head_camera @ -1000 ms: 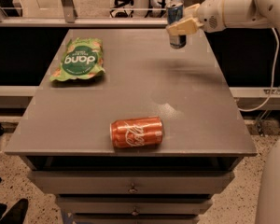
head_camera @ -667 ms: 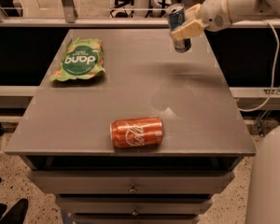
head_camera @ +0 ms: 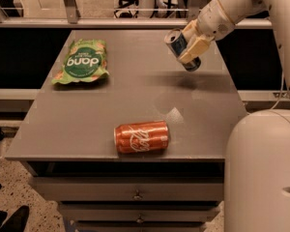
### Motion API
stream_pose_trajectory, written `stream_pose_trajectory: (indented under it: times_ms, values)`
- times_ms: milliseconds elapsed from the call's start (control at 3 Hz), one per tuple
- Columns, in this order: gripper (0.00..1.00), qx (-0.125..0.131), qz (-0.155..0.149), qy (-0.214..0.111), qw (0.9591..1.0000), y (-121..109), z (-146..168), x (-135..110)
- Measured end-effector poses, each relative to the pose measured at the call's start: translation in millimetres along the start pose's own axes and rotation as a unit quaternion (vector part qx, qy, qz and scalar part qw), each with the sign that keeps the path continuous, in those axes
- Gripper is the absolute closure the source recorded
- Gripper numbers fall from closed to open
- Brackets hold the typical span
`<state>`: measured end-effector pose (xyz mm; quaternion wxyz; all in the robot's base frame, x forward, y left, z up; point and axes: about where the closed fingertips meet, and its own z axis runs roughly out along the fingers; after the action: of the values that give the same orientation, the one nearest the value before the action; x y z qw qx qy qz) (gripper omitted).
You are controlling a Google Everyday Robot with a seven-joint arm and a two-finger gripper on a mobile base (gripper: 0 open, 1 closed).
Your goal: Knock redbull can over
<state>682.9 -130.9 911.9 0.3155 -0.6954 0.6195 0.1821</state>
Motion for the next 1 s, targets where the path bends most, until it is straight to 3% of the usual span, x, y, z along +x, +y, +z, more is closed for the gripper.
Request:
stream_pose_trajectory:
  times_ms: [333, 1000]
  values:
    - [0.76, -0.037, -0.04, 0.037, 0.9978, 2.0, 23.1, 3.3]
    - [0.3, -0.075, -0.086, 0.042, 0.9926, 6.6, 52.6, -3.8]
